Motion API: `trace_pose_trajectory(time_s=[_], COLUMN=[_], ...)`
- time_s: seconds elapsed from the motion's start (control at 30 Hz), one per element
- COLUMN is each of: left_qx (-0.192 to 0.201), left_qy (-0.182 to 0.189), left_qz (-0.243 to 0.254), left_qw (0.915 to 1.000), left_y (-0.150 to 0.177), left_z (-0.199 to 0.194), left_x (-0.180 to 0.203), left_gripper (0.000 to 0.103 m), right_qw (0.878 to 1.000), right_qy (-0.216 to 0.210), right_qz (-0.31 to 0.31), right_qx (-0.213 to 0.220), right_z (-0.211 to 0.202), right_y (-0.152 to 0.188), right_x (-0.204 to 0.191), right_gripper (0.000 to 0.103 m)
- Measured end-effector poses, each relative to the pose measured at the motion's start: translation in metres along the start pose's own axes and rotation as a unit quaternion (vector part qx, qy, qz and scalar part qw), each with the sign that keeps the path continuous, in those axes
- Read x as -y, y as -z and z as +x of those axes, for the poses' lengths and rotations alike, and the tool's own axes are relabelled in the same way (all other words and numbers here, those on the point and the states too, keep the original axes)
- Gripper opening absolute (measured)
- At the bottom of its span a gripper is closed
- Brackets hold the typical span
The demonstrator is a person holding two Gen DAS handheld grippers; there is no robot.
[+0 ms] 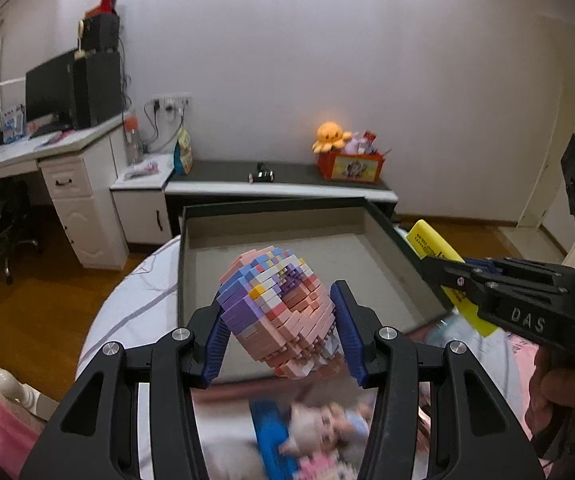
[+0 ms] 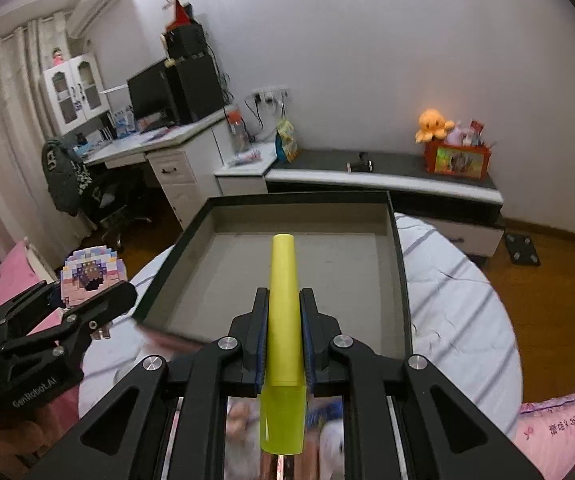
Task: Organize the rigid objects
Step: 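Carry both items into the box tray and open both tools, then grasp the white astronaut with the left tool while the right tool grasps the white plug adapter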
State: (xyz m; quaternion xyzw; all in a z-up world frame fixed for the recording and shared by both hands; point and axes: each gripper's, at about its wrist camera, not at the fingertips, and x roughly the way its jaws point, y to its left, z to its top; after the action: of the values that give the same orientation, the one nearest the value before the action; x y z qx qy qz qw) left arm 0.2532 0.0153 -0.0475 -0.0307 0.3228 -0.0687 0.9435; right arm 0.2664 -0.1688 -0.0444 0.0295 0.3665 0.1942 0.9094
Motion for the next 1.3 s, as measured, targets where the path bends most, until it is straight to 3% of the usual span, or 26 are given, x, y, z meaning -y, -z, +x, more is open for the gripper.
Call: trace_pose_trajectory(time_s=[0.33, 0.4, 0.43, 0.5, 0.53, 0.57, 0.63, 0.73, 0.8, 1.1, 1.3], left_qx=[-0.072, -0.073, -0.071, -0.062, -0.056, -0.052, -0.047, -0.029, -0.020, 0.027, 0.048], left_qy=[0.009, 0.013, 0.015, 0.015, 0.015, 0.017, 0.018, 0.024, 0.020, -0.013, -0.073], left_qz=[-0.002, -0.005, -0.008, -0.011, -0.015, -0.019, -0.029, -0.040, -0.039, -0.048, -0.065], left_qw=[0.9973, 0.9972, 0.9974, 0.9979, 0.9982, 0.9983, 0.9983, 0.9985, 0.9988, 0.9984, 0.9941], left_y=[-0.012, -0.013, -0.014, -0.016, -0.015, -0.014, -0.012, -0.006, -0.004, 0.027, 0.066], left_z=[0.075, 0.077, 0.076, 0.072, 0.068, 0.063, 0.053, 0.030, 0.015, -0.061, -0.106], left_x=[-0.005, -0.007, -0.009, -0.013, -0.015, -0.018, -0.022, -0.027, -0.026, -0.009, 0.004], left_gripper=[0.051, 0.061, 0.072, 0.087, 0.091, 0.094, 0.101, 0.103, 0.103, 0.103, 0.103], right_qw=[0.997, 0.996, 0.996, 0.995, 0.995, 0.995, 0.995, 0.995, 0.995, 0.997, 0.998], right_qy=[0.023, 0.031, 0.035, 0.038, 0.037, 0.043, 0.044, 0.045, 0.050, 0.042, 0.037], right_qz=[0.022, 0.027, 0.029, 0.037, 0.040, 0.046, 0.059, 0.074, 0.081, 0.053, 0.023], right_qx=[-0.075, -0.079, -0.080, -0.080, -0.078, -0.072, -0.060, -0.042, -0.024, 0.027, 0.044], right_z=[0.072, 0.077, 0.077, 0.077, 0.076, 0.072, 0.062, 0.039, 0.021, -0.057, -0.092], right_y=[-0.013, -0.014, -0.014, -0.012, -0.012, -0.009, -0.006, 0.001, 0.005, 0.037, 0.058], right_x=[0.018, 0.020, 0.022, 0.023, 0.023, 0.024, 0.026, 0.025, 0.022, 0.005, 0.006], right_gripper=[0.015, 0.015, 0.019, 0.044, 0.063, 0.075, 0.086, 0.090, 0.102, 0.103, 0.103])
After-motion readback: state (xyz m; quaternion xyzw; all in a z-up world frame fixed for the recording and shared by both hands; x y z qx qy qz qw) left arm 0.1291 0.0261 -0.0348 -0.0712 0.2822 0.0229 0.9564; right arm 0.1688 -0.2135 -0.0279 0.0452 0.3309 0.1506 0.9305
